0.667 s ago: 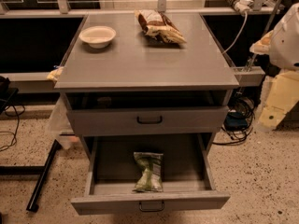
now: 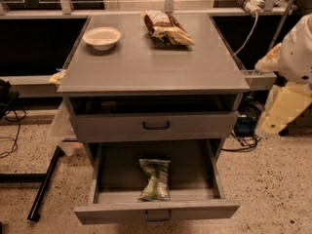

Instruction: Pick green jalapeno chip bag from middle drawer and place on counter

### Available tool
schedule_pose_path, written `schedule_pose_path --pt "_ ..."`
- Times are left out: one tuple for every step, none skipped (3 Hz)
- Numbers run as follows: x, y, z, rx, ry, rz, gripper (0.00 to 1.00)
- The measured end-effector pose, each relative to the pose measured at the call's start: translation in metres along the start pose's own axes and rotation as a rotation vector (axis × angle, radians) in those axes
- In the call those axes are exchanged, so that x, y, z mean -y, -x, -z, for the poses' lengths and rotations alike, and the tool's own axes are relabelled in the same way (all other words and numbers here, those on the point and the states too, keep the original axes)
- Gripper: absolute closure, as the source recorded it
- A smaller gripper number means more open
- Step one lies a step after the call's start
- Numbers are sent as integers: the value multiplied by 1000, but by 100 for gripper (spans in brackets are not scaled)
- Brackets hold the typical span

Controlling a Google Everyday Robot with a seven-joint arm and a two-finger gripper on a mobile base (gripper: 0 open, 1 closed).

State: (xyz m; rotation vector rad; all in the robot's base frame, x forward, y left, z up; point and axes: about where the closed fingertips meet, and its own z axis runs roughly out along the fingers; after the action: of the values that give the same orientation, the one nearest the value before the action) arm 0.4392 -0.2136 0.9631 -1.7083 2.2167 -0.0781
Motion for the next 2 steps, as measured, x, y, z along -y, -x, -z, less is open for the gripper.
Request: schedule_pose_path --pt "-18 -1 -55 79 50 -18 42" --pt "-47 10 -138 174 130 -51 64"
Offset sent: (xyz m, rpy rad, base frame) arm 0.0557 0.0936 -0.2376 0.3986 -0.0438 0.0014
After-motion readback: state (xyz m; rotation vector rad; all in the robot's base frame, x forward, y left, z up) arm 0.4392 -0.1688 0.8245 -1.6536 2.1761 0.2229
